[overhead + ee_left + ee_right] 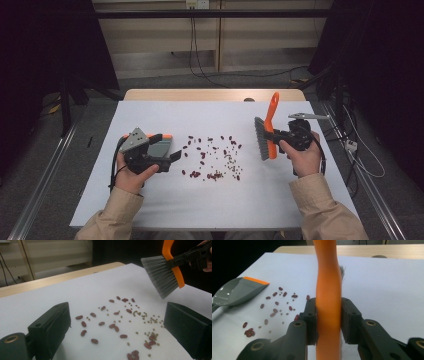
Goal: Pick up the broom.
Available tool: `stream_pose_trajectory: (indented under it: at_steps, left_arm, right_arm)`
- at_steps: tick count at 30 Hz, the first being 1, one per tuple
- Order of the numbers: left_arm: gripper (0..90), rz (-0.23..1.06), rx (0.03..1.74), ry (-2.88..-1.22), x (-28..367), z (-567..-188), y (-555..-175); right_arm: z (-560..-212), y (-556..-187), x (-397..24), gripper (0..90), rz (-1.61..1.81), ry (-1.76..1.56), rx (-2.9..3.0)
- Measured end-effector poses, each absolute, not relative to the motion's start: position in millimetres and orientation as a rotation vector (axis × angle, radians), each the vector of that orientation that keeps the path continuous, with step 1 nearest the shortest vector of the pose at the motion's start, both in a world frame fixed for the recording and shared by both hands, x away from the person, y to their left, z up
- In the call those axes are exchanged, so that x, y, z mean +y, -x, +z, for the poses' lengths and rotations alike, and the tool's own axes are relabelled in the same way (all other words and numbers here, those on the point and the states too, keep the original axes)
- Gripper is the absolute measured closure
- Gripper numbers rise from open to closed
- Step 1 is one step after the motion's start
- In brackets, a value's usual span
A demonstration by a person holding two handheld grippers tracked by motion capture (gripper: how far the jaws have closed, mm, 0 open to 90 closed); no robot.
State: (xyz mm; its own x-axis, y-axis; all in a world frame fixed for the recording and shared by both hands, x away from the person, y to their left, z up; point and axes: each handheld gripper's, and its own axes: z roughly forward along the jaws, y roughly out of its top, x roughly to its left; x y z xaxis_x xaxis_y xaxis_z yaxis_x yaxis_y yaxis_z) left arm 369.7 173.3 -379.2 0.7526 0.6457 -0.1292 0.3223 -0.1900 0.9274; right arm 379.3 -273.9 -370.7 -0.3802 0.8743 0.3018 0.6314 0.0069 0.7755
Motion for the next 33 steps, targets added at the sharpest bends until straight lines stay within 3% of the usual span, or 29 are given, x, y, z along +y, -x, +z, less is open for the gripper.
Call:
stream_pose_trajectory:
  at_steps: [15,33]
  left_arm:
    - [7.0,0.37,0.81,-1.795,208.0,-391.0,-366.4]
    - [7.0,0.37,0.814,-1.8,212.0,-393.7,-365.4]
  right_arm:
    - [-390.5,-397.0,-268.3,70.0,1.147,-1.585,2.091]
    - [-411.0,-414.3,-246.4,69.4,1.026,-1.518,2.147]
